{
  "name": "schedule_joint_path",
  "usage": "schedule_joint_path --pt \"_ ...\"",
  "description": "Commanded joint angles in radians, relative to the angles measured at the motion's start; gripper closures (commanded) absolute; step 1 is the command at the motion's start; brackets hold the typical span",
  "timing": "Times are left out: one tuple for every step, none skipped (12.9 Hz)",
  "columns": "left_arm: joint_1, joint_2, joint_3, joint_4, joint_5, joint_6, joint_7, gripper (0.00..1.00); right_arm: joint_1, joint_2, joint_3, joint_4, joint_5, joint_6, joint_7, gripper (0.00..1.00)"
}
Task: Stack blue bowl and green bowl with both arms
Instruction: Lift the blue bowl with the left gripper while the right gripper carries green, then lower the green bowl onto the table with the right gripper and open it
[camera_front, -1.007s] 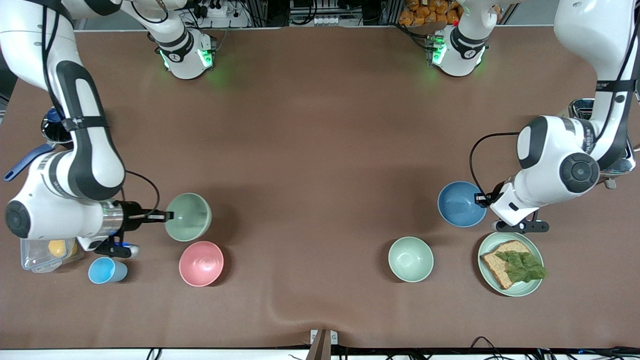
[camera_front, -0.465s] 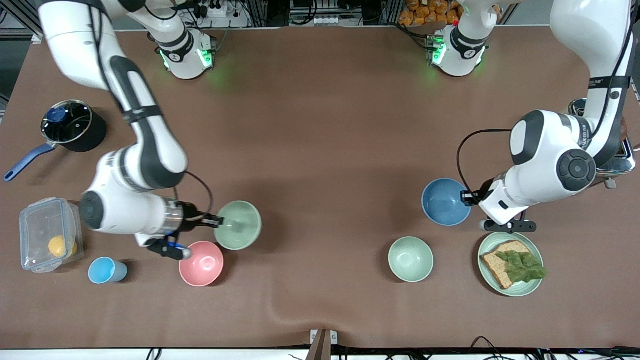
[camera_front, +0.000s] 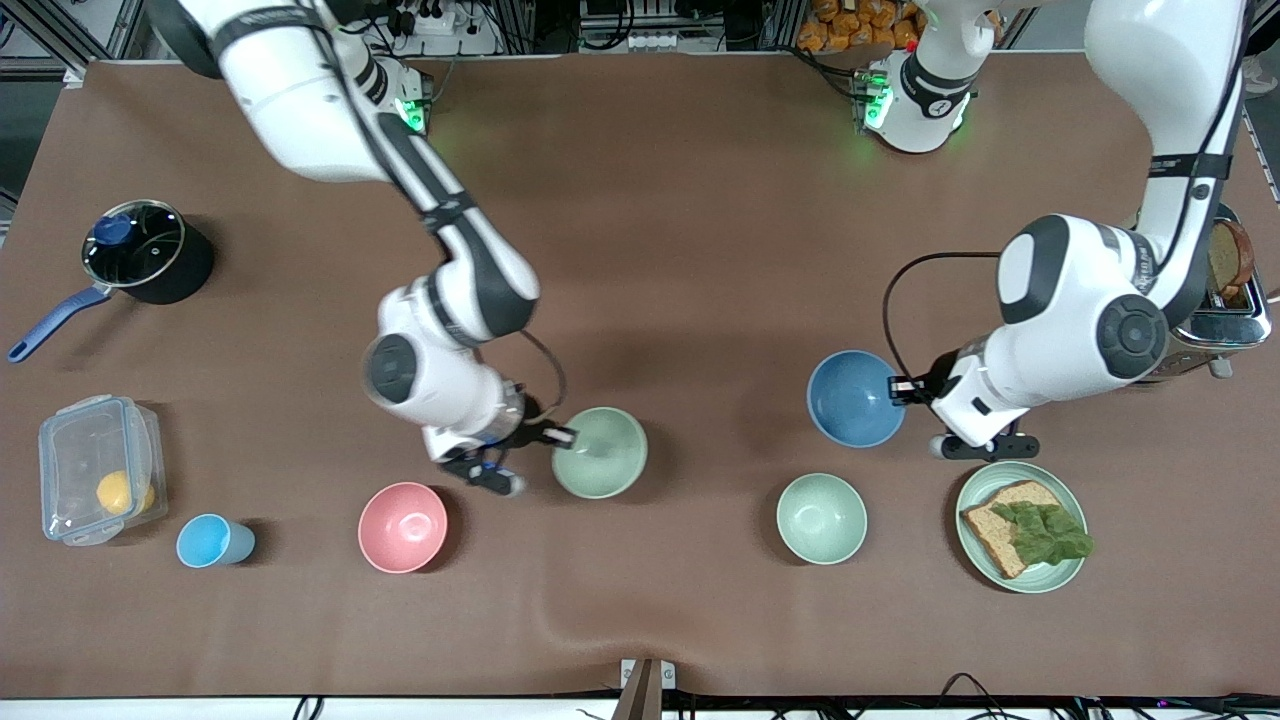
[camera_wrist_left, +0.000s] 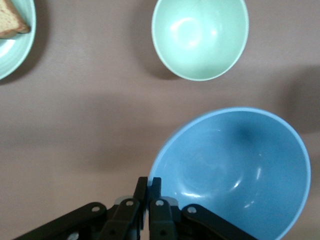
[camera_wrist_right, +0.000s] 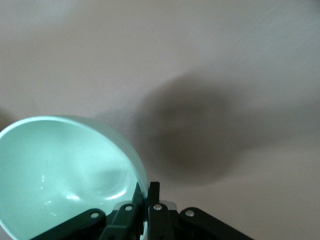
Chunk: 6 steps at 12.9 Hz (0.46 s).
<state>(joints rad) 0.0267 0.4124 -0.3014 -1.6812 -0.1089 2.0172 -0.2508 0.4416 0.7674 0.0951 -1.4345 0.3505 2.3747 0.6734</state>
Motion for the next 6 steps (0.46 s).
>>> schedule_joint_path --pt "-0.030 0.014 -0.001 0.049 -0.018 -0.018 -0.059 1.00 0.070 0.053 -0.035 0.014 -0.018 0.035 0.109 0.96" --pt "-0.042 0.014 -0.001 0.049 -0.018 -0.018 -0.079 1.00 0.107 0.062 -0.067 0.016 -0.031 0.037 0.145 0.95" --pt "-0.056 0.016 -0.001 0.049 -0.017 -0.018 -0.114 1.00 0.129 0.073 -0.081 0.017 -0.031 0.038 0.172 0.85" --pt "-0.069 0.022 -0.001 0.049 -0.017 -0.018 -0.139 1.00 0.131 0.076 -0.084 0.019 -0.031 0.040 0.176 0.59" --pt "-0.079 0.029 -0.001 0.049 -0.018 -0.017 -0.157 1.00 0.129 0.078 -0.084 0.020 -0.031 0.040 0.178 0.13" --pt "-0.099 0.037 -0.001 0.049 -0.018 -0.008 -0.177 1.00 0.127 0.069 -0.086 0.020 -0.031 0.037 0.190 0.00"
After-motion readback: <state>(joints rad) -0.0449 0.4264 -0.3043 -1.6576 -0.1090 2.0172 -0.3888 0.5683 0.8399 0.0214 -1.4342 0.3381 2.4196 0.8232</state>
